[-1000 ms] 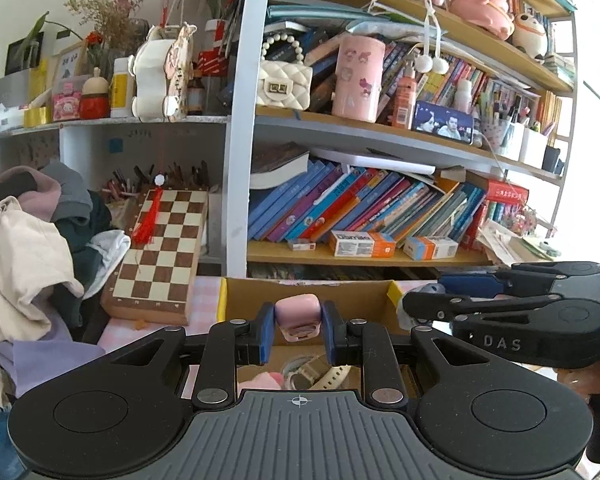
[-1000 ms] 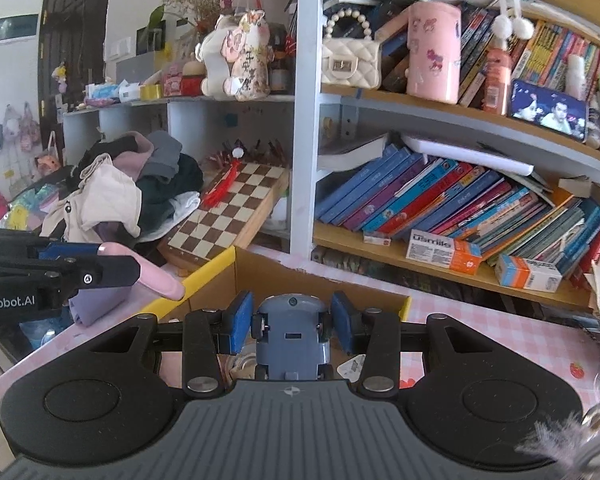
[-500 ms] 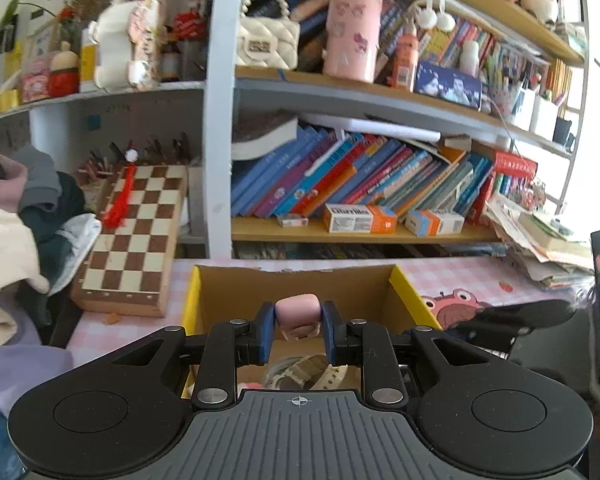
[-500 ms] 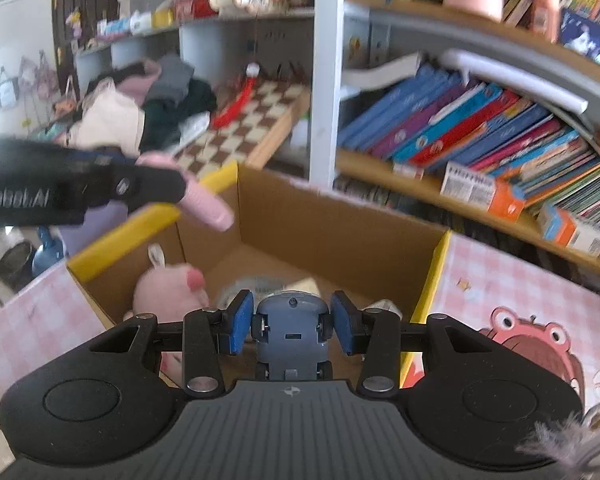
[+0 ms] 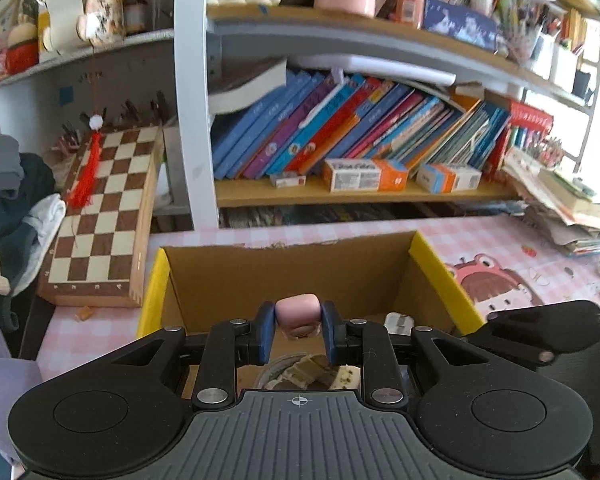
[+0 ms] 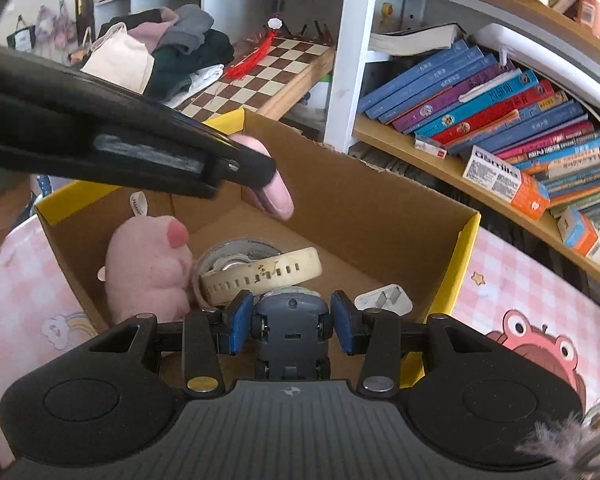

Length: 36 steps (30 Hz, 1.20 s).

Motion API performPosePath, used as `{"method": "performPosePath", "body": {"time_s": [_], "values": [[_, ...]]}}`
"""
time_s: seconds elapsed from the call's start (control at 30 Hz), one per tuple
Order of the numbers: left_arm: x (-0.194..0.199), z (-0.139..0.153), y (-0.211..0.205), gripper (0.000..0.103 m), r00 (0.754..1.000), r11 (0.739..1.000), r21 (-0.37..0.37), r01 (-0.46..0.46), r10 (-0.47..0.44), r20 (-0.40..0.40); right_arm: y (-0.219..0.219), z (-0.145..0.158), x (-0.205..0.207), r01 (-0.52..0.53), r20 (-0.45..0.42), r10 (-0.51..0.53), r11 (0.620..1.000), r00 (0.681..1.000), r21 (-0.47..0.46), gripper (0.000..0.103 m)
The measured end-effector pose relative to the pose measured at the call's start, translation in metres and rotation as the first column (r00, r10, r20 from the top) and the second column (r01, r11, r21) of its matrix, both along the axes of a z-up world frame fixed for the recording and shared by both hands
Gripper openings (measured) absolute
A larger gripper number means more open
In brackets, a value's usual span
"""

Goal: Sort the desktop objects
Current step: 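Open both tools to drop the pink case and toy car into the box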

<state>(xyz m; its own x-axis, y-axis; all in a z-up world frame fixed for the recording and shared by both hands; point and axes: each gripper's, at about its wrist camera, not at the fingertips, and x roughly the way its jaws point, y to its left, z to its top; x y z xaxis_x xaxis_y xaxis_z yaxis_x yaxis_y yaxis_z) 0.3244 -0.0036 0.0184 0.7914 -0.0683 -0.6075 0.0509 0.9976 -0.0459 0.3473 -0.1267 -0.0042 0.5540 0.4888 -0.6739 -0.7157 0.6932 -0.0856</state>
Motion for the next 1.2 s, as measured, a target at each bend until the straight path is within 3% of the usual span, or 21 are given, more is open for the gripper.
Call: {"method": "performPosePath", "body": {"time_s": [0.43, 0.8, 0.9, 0.97, 1.03, 1.1, 1.2], "values": [[0.036, -0.020, 0.001, 0.023, 0.997, 1.000, 0.025, -0.004, 0.006, -0.071, -0.001, 0.000, 0.002, -0.018, 0.013, 0.018, 1.000, 1.000, 0.023, 0.045], [0.040, -0.027, -0.004, 0.024, 0.996, 0.999, 0.053, -0.003, 0.008, -0.094, -0.006, 0.000, 0.002, -0.024, 0.001, 0.024, 0.997, 1.000, 0.073, 0.053], [0.039, -0.027, -0.010, 0.027, 0.996, 0.996, 0.093, 0.004, 0.004, -0.085, -0.006, 0.000, 0.002, -0.026, -0.002, 0.027, 0.997, 1.000, 0.076, 0.054], [0.039, -0.027, -0.015, 0.038, 0.996, 0.992, 0.123, 0.009, 0.002, -0.089, -0.006, 0.000, 0.002, -0.028, -0.002, 0.028, 0.997, 1.000, 0.077, 0.054], [0.035, -0.024, -0.016, 0.066, 0.998, 0.991, 0.135, -0.002, 0.011, -0.067, -0.006, 0.000, 0.002, -0.029, -0.003, 0.029, 0.996, 1.000, 0.079, 0.054], [0.030, -0.019, -0.016, 0.075, 0.999, 0.990, 0.139, -0.024, 0.030, -0.039, -0.007, 0.000, 0.002, -0.028, -0.004, 0.029, 0.996, 1.000, 0.083, 0.055], [0.018, -0.013, -0.012, 0.079, 0.999, 0.990, 0.136, -0.047, 0.050, -0.019, -0.007, 0.000, 0.001, -0.027, -0.006, 0.028, 0.996, 1.000, 0.088, 0.055]]}}
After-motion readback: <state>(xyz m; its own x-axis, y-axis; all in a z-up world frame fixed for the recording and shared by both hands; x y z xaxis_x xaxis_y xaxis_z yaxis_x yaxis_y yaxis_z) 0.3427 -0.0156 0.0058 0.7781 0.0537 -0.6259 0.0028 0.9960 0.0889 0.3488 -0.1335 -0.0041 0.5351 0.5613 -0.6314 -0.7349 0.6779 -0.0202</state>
